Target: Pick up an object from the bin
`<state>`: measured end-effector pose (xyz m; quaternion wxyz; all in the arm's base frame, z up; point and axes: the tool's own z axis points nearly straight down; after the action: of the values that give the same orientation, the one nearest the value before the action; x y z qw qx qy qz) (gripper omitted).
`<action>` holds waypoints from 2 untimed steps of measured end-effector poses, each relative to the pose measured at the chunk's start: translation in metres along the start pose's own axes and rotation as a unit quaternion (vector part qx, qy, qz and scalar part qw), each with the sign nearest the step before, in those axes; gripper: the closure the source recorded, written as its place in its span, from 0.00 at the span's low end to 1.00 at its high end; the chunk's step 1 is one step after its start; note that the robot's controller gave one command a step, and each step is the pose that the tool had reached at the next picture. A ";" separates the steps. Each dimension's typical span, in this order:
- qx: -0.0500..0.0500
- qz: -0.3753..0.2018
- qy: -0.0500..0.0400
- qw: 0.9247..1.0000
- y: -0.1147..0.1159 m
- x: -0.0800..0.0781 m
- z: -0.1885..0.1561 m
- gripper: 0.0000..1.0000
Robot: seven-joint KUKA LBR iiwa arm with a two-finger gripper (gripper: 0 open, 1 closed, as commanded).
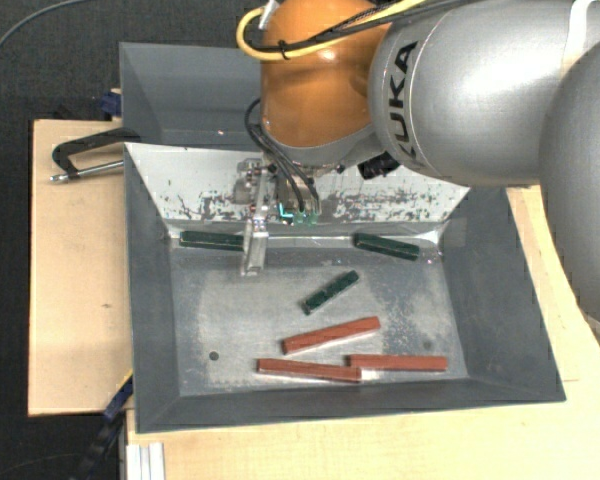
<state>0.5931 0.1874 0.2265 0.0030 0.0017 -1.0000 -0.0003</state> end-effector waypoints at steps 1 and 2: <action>0.001 0.005 0.001 1.000 -0.047 0.035 0.153 0.00; 0.002 -0.052 -0.003 0.999 -0.144 0.028 0.156 0.00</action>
Offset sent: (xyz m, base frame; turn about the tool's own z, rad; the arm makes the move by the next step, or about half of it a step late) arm -0.0331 -0.0462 -0.1483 0.0098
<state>0.5646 0.0438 0.0709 -0.0002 0.0533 -0.9986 0.0014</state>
